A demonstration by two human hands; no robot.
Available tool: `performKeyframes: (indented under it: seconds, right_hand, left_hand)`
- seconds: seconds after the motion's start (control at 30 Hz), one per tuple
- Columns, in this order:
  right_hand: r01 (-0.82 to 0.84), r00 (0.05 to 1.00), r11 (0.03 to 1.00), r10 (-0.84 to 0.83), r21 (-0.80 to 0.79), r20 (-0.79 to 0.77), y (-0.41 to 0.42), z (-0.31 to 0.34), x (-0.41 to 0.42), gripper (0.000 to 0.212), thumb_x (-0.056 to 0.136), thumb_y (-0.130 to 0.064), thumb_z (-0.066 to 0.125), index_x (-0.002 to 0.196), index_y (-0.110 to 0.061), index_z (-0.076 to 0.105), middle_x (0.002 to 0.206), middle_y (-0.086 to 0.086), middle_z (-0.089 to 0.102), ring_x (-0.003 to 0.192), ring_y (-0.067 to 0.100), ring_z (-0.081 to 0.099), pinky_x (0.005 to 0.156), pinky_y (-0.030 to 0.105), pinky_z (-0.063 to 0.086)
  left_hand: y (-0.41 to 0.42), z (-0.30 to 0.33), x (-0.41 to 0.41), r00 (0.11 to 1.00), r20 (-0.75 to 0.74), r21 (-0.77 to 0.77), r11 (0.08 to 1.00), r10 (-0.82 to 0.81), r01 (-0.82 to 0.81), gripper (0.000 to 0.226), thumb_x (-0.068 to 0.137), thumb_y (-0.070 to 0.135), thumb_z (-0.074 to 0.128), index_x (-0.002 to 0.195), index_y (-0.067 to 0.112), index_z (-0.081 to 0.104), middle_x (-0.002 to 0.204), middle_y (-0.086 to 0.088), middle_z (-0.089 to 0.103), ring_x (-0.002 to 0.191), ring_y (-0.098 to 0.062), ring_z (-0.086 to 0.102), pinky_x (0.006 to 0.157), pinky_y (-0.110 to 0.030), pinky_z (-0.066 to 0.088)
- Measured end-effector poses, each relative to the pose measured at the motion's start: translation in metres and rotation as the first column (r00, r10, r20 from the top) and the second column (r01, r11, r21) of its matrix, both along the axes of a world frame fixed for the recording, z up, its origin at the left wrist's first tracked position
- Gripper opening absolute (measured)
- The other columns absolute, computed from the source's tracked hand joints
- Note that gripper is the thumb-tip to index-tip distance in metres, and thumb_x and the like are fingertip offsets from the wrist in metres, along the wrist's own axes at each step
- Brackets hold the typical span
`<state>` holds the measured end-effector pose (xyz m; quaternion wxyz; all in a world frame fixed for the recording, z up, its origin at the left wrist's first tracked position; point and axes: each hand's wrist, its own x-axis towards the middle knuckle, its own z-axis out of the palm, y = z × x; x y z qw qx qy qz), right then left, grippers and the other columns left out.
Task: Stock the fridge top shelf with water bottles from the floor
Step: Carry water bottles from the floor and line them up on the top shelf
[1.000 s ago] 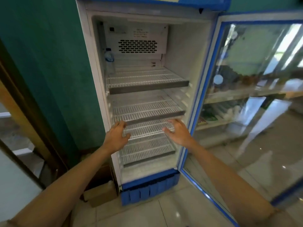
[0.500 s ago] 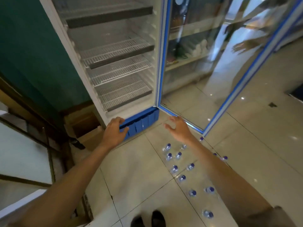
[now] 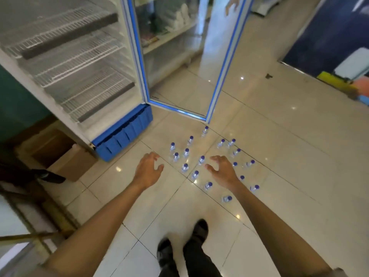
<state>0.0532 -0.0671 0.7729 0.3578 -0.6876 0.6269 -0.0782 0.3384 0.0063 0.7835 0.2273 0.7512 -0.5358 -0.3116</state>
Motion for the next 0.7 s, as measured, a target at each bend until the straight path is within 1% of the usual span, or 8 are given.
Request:
performKeyframes:
  seconds: [0.1,0.2,0.33,0.43,0.53,0.67,0.7]
  right_hand:
    - [0.072,0.997,0.997,-0.073,0.033,0.018,0.016,-0.011,-0.033,0.050,0.094,-0.042,0.061,0.137,-0.017,0.053,0.136,0.005,0.051,0.128,0.021,0.050,0.107,0.036,0.042]
    - [0.141,0.990,0.989,-0.142,0.045,0.023,0.026,-0.020,-0.063,0.048,0.095,-0.042,0.061,0.136,-0.018,0.053,0.135,0.005,0.051,0.126,0.021,0.051,0.107,0.035,0.042]
    - [0.189,0.982,0.981,-0.190,0.052,0.014,0.035,-0.036,-0.105,0.049,0.094,-0.042,0.062,0.135,-0.018,0.055,0.133,0.006,0.054,0.125,0.021,0.052,0.104,0.033,0.041]
    - [0.216,0.976,0.974,-0.216,0.074,0.000,0.038,-0.056,-0.139,0.050,0.094,-0.041,0.062,0.136,-0.016,0.054,0.135,0.007,0.054,0.127,0.022,0.051,0.106,0.034,0.039]
    - [0.239,0.971,0.966,-0.239,0.097,-0.008,0.040,-0.089,-0.173,0.052,0.093,-0.042,0.063,0.139,-0.017,0.052,0.138,0.008,0.051,0.127,0.024,0.051,0.106,0.033,0.039]
    - [0.276,0.961,0.952,-0.274,0.136,-0.031,0.041,-0.144,-0.213,0.056,0.094,-0.040,0.064,0.143,-0.018,0.046,0.139,0.006,0.045,0.114,0.020,0.058,0.093,0.023,0.038]
    - [0.290,0.957,0.947,-0.290,0.136,-0.026,0.042,-0.160,-0.221,0.058,0.093,-0.040,0.064,0.143,-0.018,0.045,0.140,0.005,0.044,0.114,0.020,0.058,0.091,0.021,0.037]
  left_hand:
    - [-0.002,-0.008,-0.035,0.997,-0.007,0.026,0.997,-0.078,0.078,0.035,0.091,0.027,0.062,0.123,0.014,0.053,0.119,-0.005,0.054,0.111,-0.020,0.052,0.092,-0.029,0.040]
    - [-0.008,-0.014,-0.069,0.990,-0.027,0.050,0.989,-0.138,0.140,0.035,0.091,0.027,0.062,0.123,0.014,0.052,0.121,-0.004,0.053,0.114,-0.020,0.050,0.093,-0.028,0.040]
    - [-0.013,-0.030,-0.115,0.981,-0.047,0.065,0.979,-0.188,0.191,0.034,0.092,0.026,0.062,0.122,0.014,0.053,0.119,-0.004,0.053,0.113,-0.020,0.050,0.092,-0.029,0.042]
    - [-0.013,-0.051,-0.152,0.980,-0.057,0.079,0.978,-0.189,0.193,0.034,0.092,0.025,0.061,0.123,0.013,0.053,0.120,-0.004,0.053,0.114,-0.020,0.050,0.094,-0.029,0.042]
    - [-0.010,-0.087,-0.189,0.980,-0.078,0.108,0.976,-0.180,0.188,0.035,0.093,0.024,0.061,0.124,0.013,0.052,0.120,-0.004,0.053,0.113,-0.019,0.050,0.092,-0.025,0.039]
    - [-0.007,-0.153,-0.233,0.988,-0.119,0.182,0.976,-0.100,0.120,0.035,0.092,0.019,0.063,0.124,0.012,0.052,0.122,-0.007,0.052,0.112,-0.020,0.053,0.094,-0.027,0.042]
    - [-0.008,-0.170,-0.242,0.989,-0.123,0.192,0.976,-0.081,0.104,0.036,0.091,0.018,0.063,0.125,0.012,0.051,0.123,-0.007,0.051,0.111,-0.020,0.053,0.093,-0.027,0.042]
